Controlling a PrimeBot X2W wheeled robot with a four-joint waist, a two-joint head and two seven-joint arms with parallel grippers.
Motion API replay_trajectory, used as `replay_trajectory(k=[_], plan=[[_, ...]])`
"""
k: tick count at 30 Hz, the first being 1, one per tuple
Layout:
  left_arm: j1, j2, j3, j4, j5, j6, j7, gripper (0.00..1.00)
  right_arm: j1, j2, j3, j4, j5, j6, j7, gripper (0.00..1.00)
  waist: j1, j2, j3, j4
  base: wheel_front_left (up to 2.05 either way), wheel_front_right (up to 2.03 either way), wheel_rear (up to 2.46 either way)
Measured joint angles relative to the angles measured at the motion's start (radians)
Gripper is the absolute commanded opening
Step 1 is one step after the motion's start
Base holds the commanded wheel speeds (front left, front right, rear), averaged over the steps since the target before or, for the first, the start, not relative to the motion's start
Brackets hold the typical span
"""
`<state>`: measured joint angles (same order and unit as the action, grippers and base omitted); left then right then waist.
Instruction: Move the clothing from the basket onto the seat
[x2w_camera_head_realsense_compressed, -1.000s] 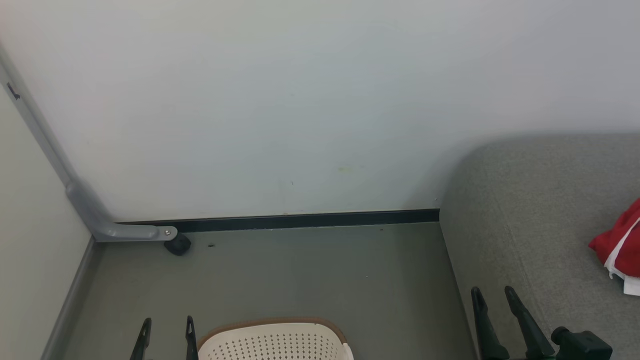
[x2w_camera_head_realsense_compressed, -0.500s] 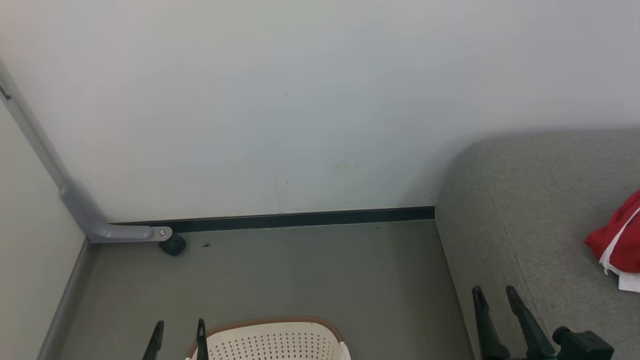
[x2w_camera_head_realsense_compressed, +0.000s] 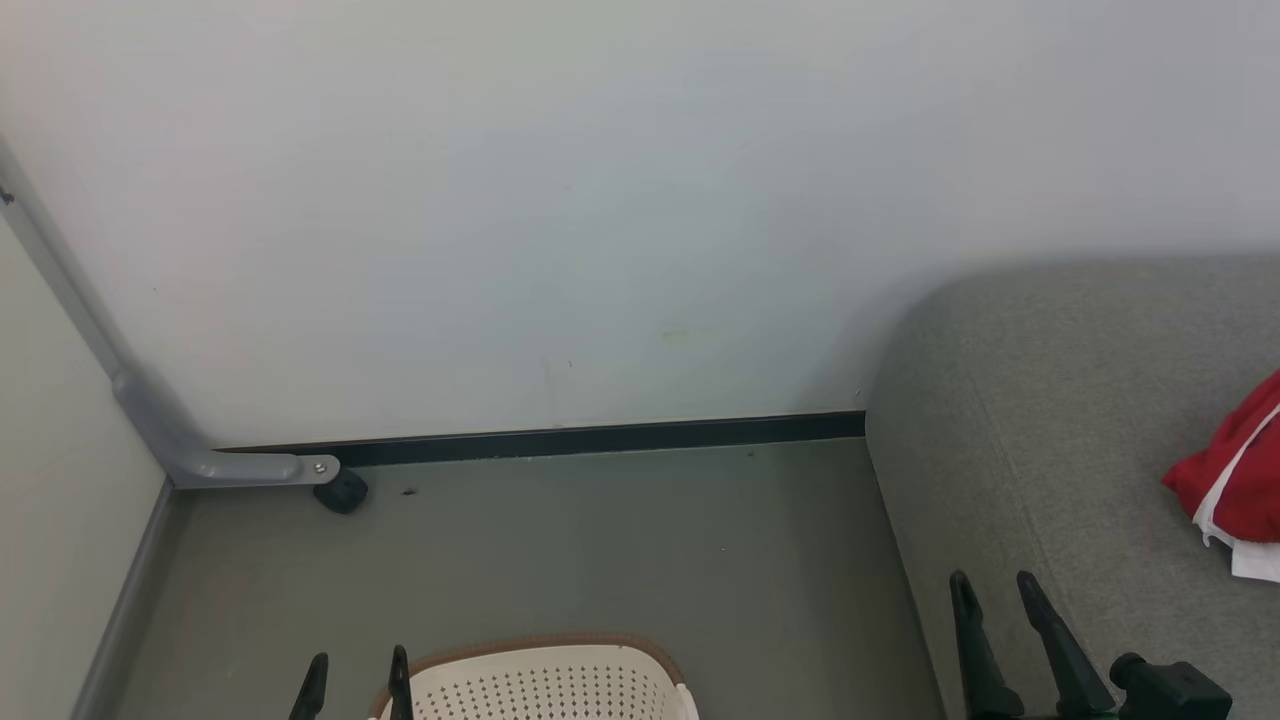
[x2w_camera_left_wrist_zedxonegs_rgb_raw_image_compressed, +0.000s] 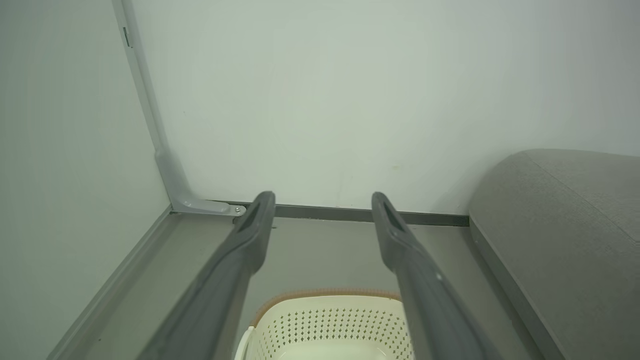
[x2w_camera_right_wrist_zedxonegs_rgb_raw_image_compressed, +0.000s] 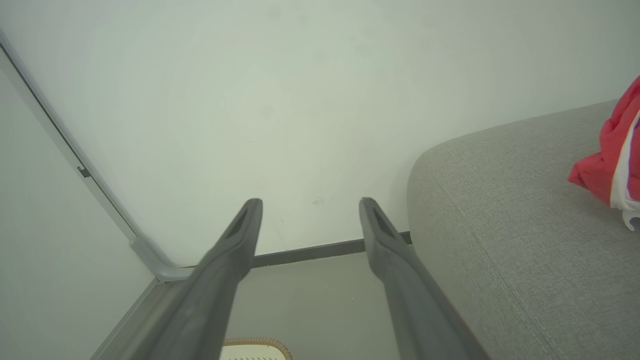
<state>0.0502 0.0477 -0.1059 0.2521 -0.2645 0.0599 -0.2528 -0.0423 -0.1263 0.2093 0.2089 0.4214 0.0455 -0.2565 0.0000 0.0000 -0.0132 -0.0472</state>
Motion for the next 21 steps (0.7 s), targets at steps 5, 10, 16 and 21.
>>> replay_trajectory(k=[5,10,16,21], plan=[[0.0,0.0,-0.001,0.0,-0.018,-0.015,0.0,1.0,-0.001,0.003,-0.002,0.002,-0.001,0.004,0.0,1.0,0.0,0.0,-0.002,-0.002,0.0,0.0,0.0],[0.0,0.0,-0.002,0.0,-0.035,-0.035,0.0,1.0,-0.003,0.004,-0.003,0.004,-0.012,0.007,0.0,1.0,0.0,0.0,-0.004,-0.005,0.0,0.0,0.0],[0.0,0.0,-0.003,0.0,-0.052,-0.035,0.0,1.0,-0.004,0.005,-0.007,0.008,-0.026,0.015,0.0,1.0,0.0,0.0,-0.006,-0.009,0.0,0.0,0.0],[0.0,0.0,-0.002,-0.001,-0.054,-0.035,0.0,1.0,-0.004,0.006,-0.009,0.009,-0.027,0.016,0.0,1.0,0.0,0.0,-0.007,-0.01,0.0,0.0,0.0]])
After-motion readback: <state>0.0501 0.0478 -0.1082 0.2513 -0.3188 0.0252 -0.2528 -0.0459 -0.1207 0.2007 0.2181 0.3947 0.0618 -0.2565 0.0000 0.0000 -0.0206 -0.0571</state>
